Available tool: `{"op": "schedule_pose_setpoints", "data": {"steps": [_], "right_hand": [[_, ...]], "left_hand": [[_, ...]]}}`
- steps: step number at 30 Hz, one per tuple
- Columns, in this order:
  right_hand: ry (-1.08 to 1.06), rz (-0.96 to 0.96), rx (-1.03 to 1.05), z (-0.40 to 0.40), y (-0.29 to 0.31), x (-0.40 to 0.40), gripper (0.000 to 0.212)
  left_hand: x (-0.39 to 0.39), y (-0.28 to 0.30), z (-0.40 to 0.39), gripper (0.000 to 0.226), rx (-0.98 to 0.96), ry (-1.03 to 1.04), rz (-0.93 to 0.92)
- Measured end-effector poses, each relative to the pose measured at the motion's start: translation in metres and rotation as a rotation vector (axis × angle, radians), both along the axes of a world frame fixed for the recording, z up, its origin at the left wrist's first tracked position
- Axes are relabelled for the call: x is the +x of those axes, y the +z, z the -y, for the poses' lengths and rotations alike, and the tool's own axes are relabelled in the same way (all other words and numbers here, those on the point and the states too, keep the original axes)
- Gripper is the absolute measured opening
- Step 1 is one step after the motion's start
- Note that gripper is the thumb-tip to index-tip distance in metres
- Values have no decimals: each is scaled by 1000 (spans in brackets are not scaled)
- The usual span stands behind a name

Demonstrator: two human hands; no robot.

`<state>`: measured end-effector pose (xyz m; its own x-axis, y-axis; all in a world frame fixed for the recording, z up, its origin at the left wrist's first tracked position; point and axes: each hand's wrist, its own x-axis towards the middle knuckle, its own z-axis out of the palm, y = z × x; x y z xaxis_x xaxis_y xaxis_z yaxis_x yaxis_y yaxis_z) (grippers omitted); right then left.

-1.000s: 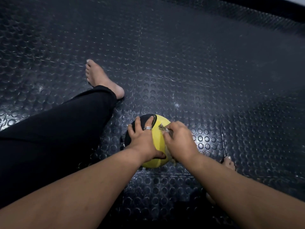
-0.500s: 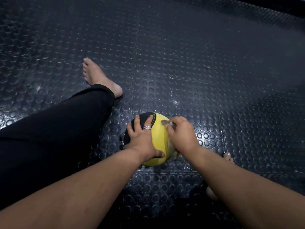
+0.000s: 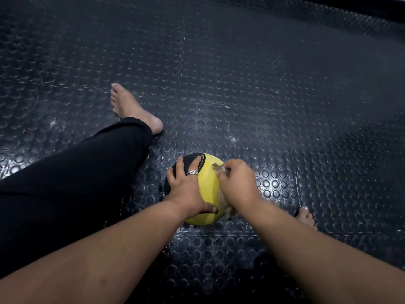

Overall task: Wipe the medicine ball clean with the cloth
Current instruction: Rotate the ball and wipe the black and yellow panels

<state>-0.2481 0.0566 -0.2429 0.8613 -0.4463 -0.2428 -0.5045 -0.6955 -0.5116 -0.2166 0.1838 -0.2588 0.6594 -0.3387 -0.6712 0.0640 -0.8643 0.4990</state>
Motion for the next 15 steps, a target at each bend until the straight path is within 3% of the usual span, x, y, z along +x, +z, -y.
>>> {"op": "schedule_pose_setpoints", "data": {"steps": [3, 7, 11, 15], "right_hand": [[227, 56, -18, -8, 9, -10, 13], [172, -15, -80, 9, 7, 10, 17], [308, 28, -50, -5, 10, -2, 16], [265, 5, -73, 2, 8, 19, 17]], "left_hand": [[1, -1, -3, 139, -14, -3, 3], [1, 0, -1, 138, 1, -16, 10], [2, -1, -2, 139, -18, -4, 2], [0, 1, 3, 138, 8, -18, 5]]}}
